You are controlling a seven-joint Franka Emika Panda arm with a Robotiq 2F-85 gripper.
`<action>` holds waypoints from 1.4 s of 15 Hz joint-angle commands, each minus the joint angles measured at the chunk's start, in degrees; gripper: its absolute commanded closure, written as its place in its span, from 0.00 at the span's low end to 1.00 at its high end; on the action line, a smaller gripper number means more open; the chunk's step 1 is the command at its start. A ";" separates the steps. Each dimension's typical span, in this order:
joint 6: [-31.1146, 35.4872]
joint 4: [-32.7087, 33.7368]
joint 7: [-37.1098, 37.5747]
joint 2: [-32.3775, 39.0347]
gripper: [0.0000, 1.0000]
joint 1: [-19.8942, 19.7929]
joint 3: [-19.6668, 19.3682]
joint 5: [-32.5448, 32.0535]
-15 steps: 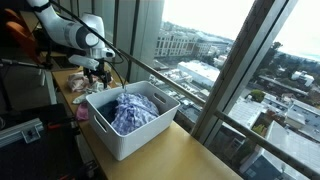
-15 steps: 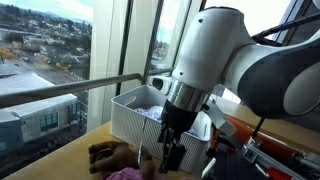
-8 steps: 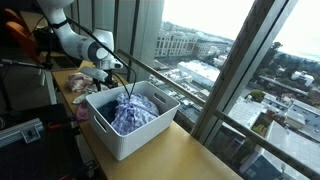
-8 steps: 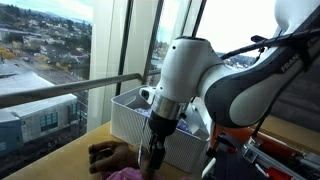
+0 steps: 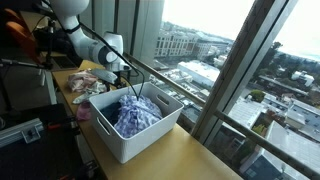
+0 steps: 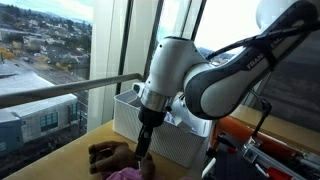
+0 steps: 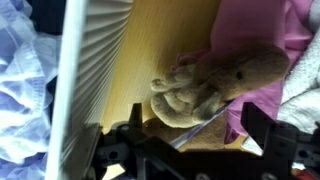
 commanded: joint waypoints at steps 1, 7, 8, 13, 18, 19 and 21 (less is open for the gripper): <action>-1.15 4.09 -3.09 3.59 0.00 -2.14 -0.09 2.41; -3.53 2.94 -3.73 4.92 0.00 -2.05 1.87 4.57; -4.55 1.59 -4.02 3.90 0.00 -1.85 3.18 5.36; -6.93 -1.84 -3.94 2.39 0.26 1.26 6.70 6.23; -9.94 -1.69 -4.68 0.59 0.63 1.02 5.99 6.23; -10.47 -1.89 -4.75 -0.24 0.70 0.72 5.72 6.14; -11.65 -2.72 -4.77 -2.60 0.84 0.14 5.16 5.92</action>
